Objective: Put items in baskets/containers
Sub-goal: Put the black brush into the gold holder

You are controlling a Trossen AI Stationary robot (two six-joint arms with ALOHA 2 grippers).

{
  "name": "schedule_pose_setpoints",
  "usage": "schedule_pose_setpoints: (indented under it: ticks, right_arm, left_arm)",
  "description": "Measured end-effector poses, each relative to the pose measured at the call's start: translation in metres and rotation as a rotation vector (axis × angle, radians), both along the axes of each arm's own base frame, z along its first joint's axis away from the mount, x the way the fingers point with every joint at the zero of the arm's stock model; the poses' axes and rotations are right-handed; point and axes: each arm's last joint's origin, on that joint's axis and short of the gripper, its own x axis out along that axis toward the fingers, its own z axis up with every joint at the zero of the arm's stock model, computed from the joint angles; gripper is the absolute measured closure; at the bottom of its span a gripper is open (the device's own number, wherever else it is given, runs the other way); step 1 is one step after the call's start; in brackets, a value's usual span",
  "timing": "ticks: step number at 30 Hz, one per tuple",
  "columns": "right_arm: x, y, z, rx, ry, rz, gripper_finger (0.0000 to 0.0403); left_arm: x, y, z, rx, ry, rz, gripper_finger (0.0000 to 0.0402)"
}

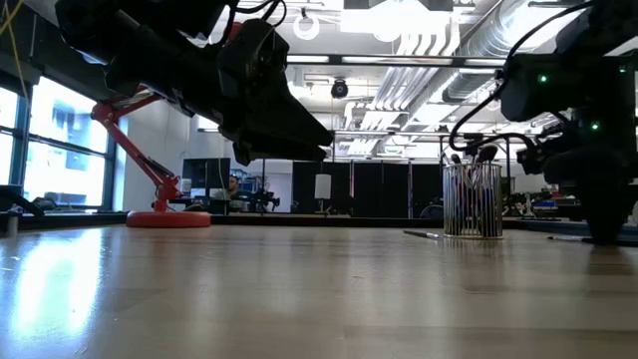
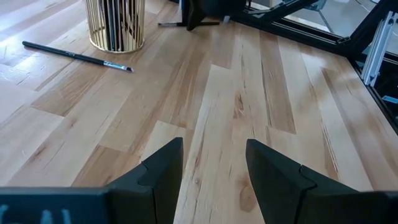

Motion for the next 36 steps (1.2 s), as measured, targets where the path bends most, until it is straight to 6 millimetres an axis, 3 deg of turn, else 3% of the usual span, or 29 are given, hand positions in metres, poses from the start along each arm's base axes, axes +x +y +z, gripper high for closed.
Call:
schedule_pose_setpoints:
  ticks: [3, 5, 13, 22, 30, 36]
  right_arm:
    - [0.007, 0.003, 0.004, 0.017, -0.041, 0.082, 0.0371]
    - [0.007, 0.006, 0.003, 0.031, -0.051, 0.137, 0.039]
    - [0.012, 0.025, 0.003, 0.011, -0.119, 0.092, 0.0395]
    - [0.053, 0.058, 0.011, 0.08, -0.55, 0.179, 0.0403]
    - [0.072, 0.072, -0.016, -0.012, -0.571, 0.278, 0.0402]
    - [0.08, 0.074, -0.017, -0.091, -0.647, 0.319, 0.0402]
  left_arm:
    - [0.0, 0.0, 0.0, 0.001, 0.0, 0.004, 0.0228]
    - [0.0, 0.0, 0.0, 0.002, 0.0, 0.005, 0.0228]
    - [0.0, 0.0, 0.0, 0.004, -0.004, 0.004, 0.0228]
    - [0.0, 0.0, 0.001, 0.003, -0.006, 0.004, 0.0228]
    - [0.0, -0.001, 0.0, 0.0, -0.001, -0.008, 0.0228]
    - [0.0, -0.001, 0.0, -0.059, 0.002, 0.009, 0.0228]
